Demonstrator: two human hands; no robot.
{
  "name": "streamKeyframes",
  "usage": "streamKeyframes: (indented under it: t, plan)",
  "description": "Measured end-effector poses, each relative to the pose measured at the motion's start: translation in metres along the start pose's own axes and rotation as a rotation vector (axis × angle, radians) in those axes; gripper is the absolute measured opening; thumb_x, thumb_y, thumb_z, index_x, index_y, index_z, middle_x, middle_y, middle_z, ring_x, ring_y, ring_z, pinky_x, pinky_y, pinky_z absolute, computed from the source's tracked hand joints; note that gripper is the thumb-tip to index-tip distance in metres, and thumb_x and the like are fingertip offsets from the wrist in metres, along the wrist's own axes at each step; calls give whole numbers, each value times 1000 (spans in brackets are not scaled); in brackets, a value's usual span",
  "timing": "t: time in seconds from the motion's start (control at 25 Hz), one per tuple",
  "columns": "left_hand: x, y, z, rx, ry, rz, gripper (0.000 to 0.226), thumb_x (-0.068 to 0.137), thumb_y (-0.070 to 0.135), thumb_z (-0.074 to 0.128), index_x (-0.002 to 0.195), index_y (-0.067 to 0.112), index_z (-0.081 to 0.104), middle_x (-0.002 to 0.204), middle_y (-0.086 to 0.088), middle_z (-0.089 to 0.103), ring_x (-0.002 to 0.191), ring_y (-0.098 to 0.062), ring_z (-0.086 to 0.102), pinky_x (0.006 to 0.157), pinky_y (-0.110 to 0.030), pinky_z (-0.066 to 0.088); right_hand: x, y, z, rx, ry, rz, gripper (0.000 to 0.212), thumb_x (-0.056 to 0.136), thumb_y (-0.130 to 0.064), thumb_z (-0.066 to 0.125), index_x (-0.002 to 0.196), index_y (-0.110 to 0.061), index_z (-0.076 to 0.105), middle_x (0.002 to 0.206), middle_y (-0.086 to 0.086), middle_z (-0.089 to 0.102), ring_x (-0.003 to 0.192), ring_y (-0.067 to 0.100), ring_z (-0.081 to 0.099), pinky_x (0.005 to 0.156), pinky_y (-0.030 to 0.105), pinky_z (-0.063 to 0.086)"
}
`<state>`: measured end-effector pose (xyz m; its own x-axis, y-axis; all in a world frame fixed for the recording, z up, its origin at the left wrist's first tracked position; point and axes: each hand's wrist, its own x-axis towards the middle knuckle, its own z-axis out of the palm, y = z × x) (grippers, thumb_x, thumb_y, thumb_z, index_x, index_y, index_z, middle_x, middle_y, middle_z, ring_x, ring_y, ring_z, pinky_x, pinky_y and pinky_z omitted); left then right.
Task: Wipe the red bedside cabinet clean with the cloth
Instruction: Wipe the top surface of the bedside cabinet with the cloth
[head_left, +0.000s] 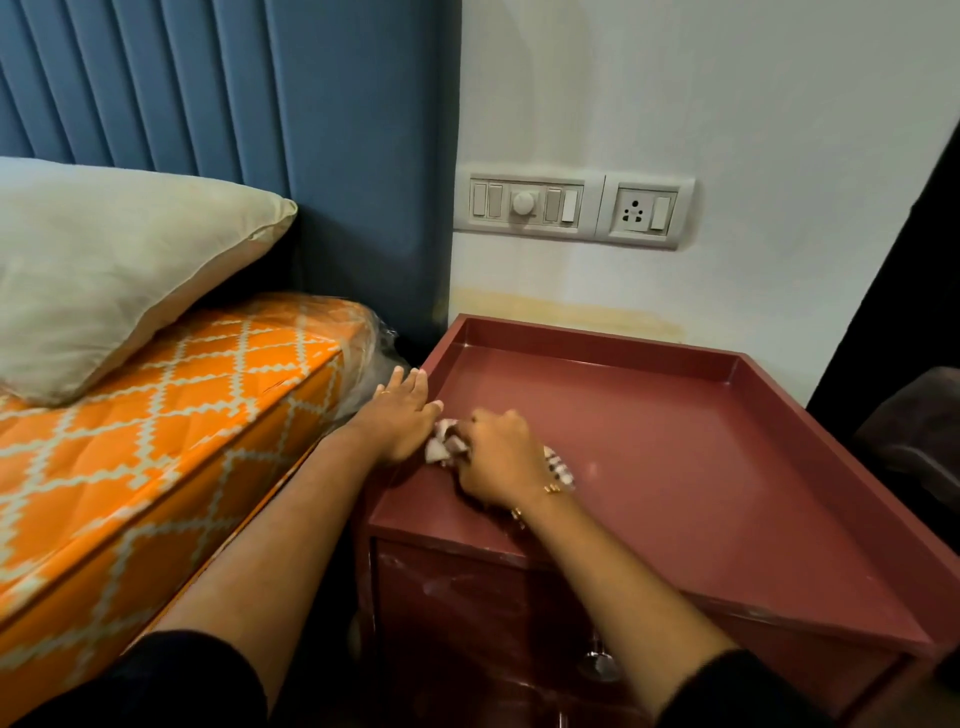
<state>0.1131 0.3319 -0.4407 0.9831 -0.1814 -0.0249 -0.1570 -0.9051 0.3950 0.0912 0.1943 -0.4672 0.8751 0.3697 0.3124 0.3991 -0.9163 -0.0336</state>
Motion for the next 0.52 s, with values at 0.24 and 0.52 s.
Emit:
streamKeyframes:
  t: [0.24,0.52]
  plan:
    - [-2,1,-1,-50,-5,-10,56,101,29,19,148,7,-3,158,-8,-5,146,-20,-11,118,-36,-3,11,42,1,12,-15,195,21,89,-24,52,105,-20,65,110,6,61,104,31,57,89,35,38]
    - [-11,6,-5,-155,18,-7,52,102,32,14,148,10,6,159,-6,0,146,-19,-8,118,-37,-2,-25,-15,0,108,8,-137,25,88,-30,54,109,-22,64,108,3,60,93,31,54,78,33,36]
